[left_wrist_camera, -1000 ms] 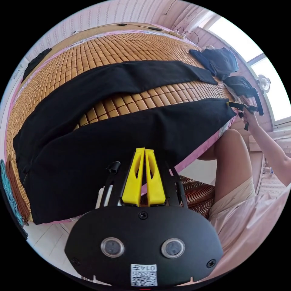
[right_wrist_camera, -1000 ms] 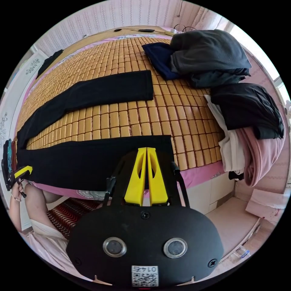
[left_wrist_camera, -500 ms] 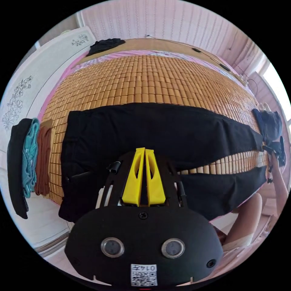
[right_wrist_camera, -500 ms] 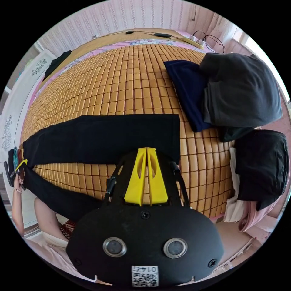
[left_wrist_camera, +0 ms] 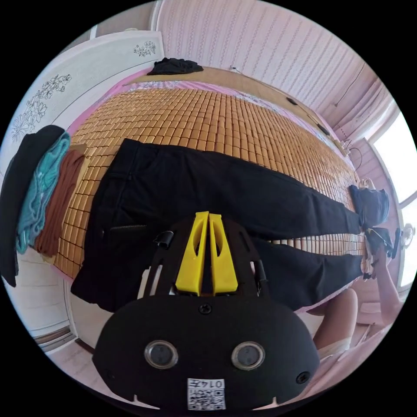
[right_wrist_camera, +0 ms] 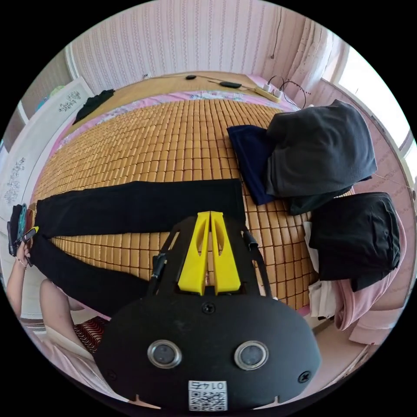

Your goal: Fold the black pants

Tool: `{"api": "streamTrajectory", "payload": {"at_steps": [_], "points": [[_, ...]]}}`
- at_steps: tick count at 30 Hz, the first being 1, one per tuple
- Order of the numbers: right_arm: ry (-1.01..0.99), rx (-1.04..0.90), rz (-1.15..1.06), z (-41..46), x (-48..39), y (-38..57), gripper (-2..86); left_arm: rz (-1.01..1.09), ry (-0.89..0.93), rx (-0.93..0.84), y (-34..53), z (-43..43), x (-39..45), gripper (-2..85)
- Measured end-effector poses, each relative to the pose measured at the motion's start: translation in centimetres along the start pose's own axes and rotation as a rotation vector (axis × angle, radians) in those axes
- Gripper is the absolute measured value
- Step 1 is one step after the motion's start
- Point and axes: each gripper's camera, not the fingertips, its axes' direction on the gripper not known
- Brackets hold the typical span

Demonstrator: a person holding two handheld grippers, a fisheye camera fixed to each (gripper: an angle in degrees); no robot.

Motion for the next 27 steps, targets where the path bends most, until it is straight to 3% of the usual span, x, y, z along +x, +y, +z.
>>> {"api": "streamTrajectory", "payload": {"at_steps": [4, 9, 17, 22, 27], "points": [[-0.234, -0.016, 0.037, -1.6, -1.3, 6.9, -0.7, -0.118, 0.017, 0.097, 6.6, -6.5, -5.3, 3.1], [-0.048, 0.241, 0.090, -7.0, -5.0, 16.7, -0.3, -0.278, 0.029, 0.109, 13.6, -11.1, -12.0, 5.4], [-0.146, 0.245, 0.153, -6.7, -8.6, 22.6, 0.3, -0.397, 0.152, 0.216, 18.7, -15.2, -18.0, 7.2], [-0.145, 0.133, -0.142, -3.7, -17.5, 23.5, 3.0, -0.324, 0.170, 0.224, 17.7, -16.8, -18.9, 7.0], [-0.202, 0.097, -0.639, 0.7, -34.6, 23.1, 6.2, -0.251, 0.145, 0.234, 15.8, -18.0, -19.2, 6.7]]}}
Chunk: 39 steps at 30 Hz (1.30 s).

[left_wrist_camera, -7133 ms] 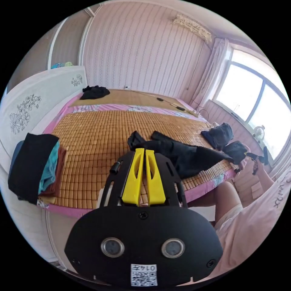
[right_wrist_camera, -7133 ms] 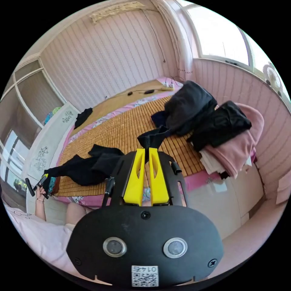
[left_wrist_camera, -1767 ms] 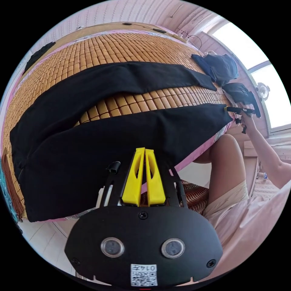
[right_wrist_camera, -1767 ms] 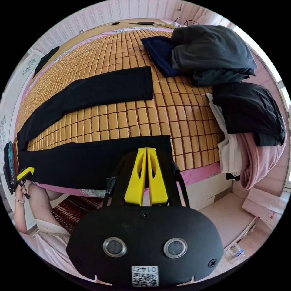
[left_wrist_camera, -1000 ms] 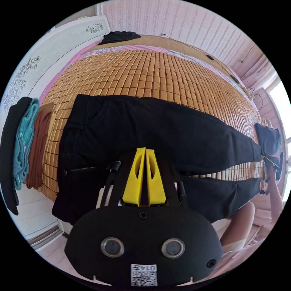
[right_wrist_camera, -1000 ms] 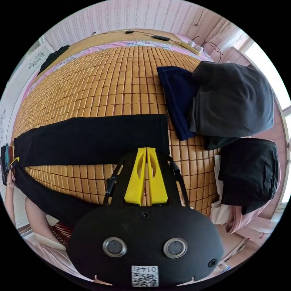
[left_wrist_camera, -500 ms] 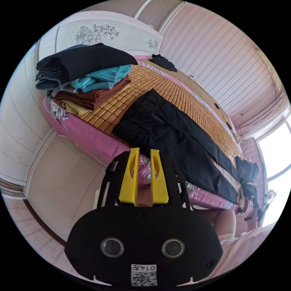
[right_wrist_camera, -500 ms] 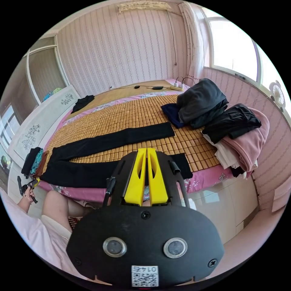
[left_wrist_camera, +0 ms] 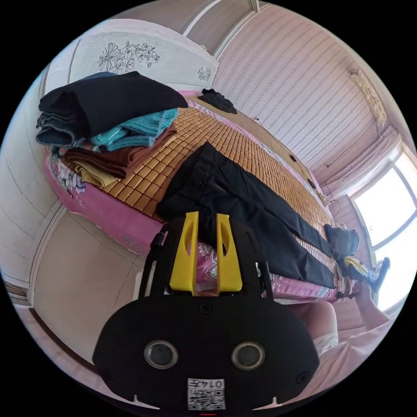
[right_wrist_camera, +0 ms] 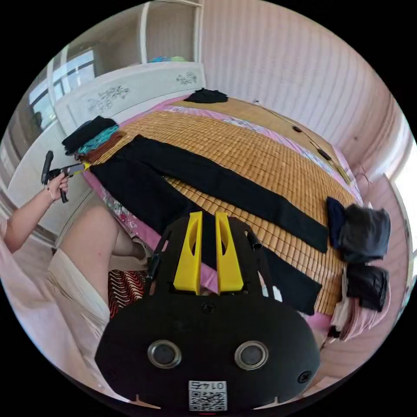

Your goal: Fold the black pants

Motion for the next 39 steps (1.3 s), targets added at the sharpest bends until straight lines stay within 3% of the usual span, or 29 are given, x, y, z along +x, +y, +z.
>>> {"api": "streamTrajectory", "payload": {"at_steps": [6, 17, 21, 25, 31, 35, 37, 39], "points": [[-0.165, -0.020, -0.437, 8.4, -15.1, -11.6, 8.1, 0.086, -0.028, -0.023, -3.0, 0.6, 0.6, 6.6], [-0.081, -0.256, -0.698, 24.2, -29.4, -21.0, 8.6, 0.061, -0.053, -0.143, -8.0, 5.4, -1.0, 5.0], [-0.021, -0.344, -0.721, 29.1, -30.4, -21.2, 8.2, 0.102, -0.094, -0.160, -7.9, 6.0, -1.5, 3.0], [-0.115, -0.341, -0.662, 29.2, -28.6, -22.0, 3.1, 0.141, -0.113, -0.126, -7.7, 5.1, -1.5, 1.8], [-0.488, -0.143, -0.297, 24.9, -20.6, -22.1, 1.3, 0.041, -0.026, -0.109, -8.4, 3.9, -3.3, 1.9], [-0.463, -0.064, -0.275, 24.0, -19.9, -20.6, 2.5, 0.054, -0.051, -0.131, -9.4, 3.2, -3.4, 2.7], [-0.427, -0.143, -0.326, 24.7, -20.3, -21.2, 3.5, 0.032, -0.043, -0.117, -9.7, 2.8, -3.7, 2.9], [-0.258, -0.235, -0.504, 25.3, -22.6, -21.8, 5.8, 0.012, -0.028, -0.102, -9.9, 2.4, -4.1, 3.1]]}}
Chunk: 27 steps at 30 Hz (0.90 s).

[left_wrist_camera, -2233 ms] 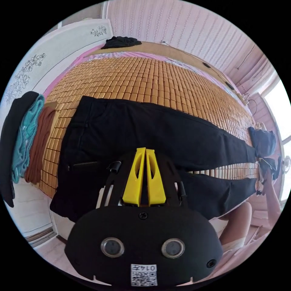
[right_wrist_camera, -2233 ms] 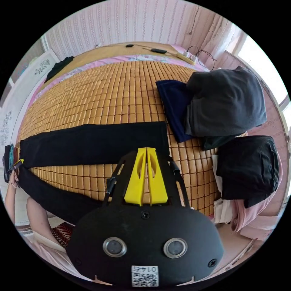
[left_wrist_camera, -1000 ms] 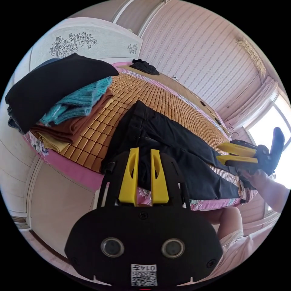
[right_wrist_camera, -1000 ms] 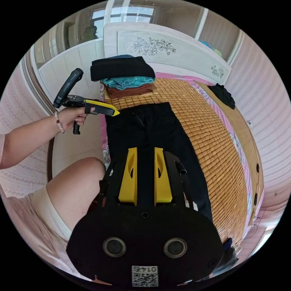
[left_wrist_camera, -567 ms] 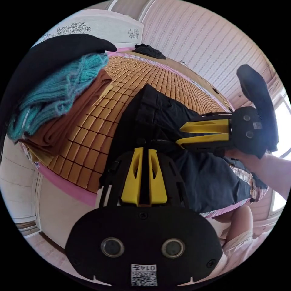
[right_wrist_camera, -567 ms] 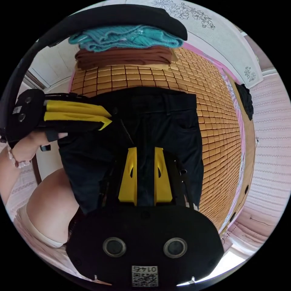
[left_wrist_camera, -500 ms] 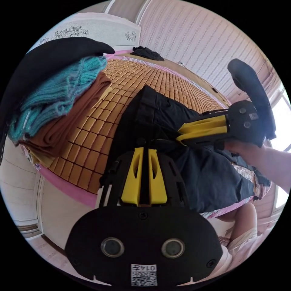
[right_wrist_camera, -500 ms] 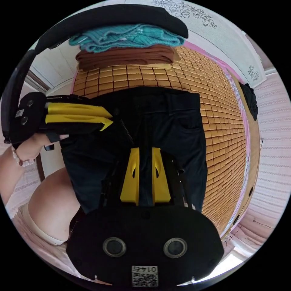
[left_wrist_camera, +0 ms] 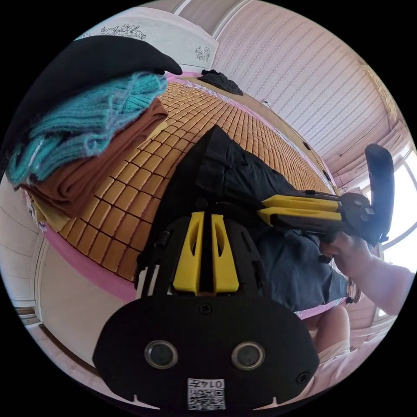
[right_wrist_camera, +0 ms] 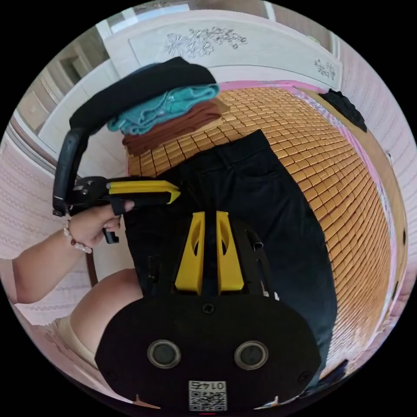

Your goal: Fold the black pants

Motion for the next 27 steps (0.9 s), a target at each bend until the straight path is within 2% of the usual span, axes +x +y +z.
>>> {"api": "streamTrajectory", "payload": {"at_steps": [3, 7, 10, 19, 24, 27], "points": [[0.155, -0.076, -0.129, -0.9, -0.8, -0.4, 6.4, -0.038, 0.035, 0.064, 0.6, -2.1, -0.7, 3.4], [0.034, 0.082, -0.108, -7.4, 1.6, 3.5, 7.2, -0.103, 0.029, 0.146, 4.0, -6.7, -2.8, 3.8], [-0.038, 0.166, -0.004, -12.3, 4.9, 10.7, 7.4, -0.200, 0.102, 0.192, 6.7, -8.7, -5.2, 4.4], [0.016, -0.016, 0.746, -22.0, 15.1, 41.1, 6.9, -0.350, 0.133, 0.145, 6.8, -9.2, -5.9, 11.6], [0.083, 0.071, 1.217, -28.7, 18.0, 56.6, 6.7, -0.397, 0.128, 0.024, 4.4, -6.8, -6.5, 10.4], [0.098, 0.169, 1.450, -31.8, 19.6, 63.4, 6.7, -0.416, 0.176, -0.055, 3.3, -6.5, -7.3, 5.7]]}}
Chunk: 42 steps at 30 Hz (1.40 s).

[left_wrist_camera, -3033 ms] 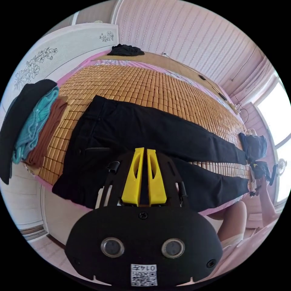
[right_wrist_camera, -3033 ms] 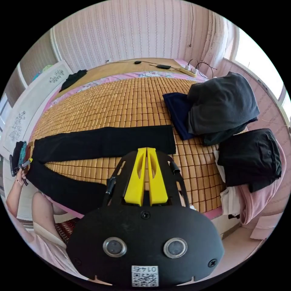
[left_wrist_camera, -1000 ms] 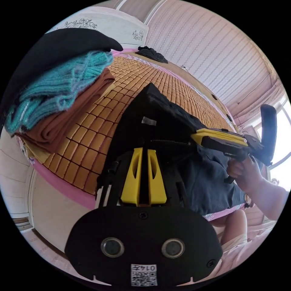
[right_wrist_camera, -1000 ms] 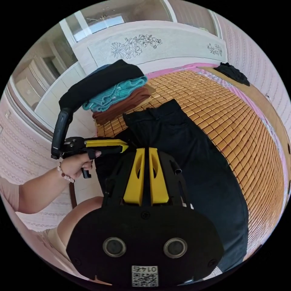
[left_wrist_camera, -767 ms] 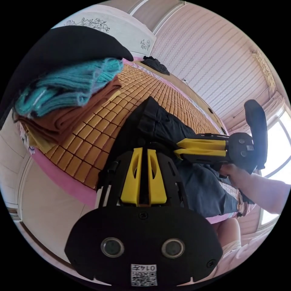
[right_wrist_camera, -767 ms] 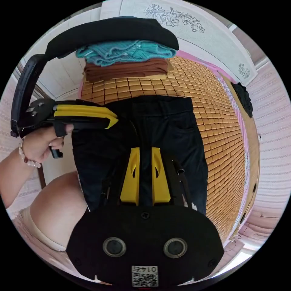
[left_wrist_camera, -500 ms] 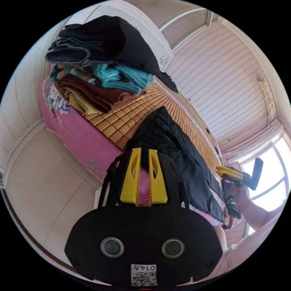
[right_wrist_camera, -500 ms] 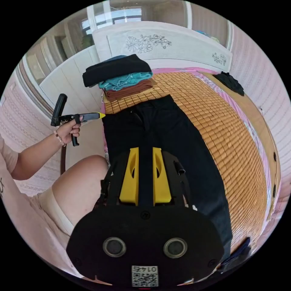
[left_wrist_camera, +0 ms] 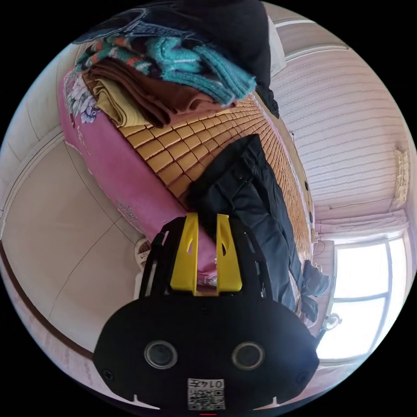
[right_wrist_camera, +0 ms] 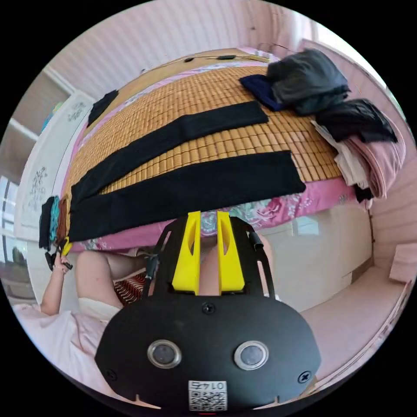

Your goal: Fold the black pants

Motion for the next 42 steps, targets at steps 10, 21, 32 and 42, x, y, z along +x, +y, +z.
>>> {"api": "streamTrajectory", "payload": {"at_steps": [10, 21, 32, 42], "points": [[-0.121, 0.120, 0.418, -4.2, 12.9, -5.4, 9.8, 0.085, -0.134, -0.029, -0.7, -1.8, 4.9, 4.0], [-0.276, 0.171, 0.306, -11.5, 15.1, -11.1, 0.0, 0.155, -0.136, 0.026, 0.3, -2.6, 10.0, 3.8], [-0.187, 0.062, 0.187, -13.7, 9.1, -28.4, 0.5, 0.357, -0.027, 0.127, -6.7, 0.9, 23.0, 3.7], [0.124, 0.019, 0.088, -8.6, 4.1, -31.5, 12.9, 0.269, -0.133, 0.213, -6.6, 10.1, 25.3, 6.4]]}}
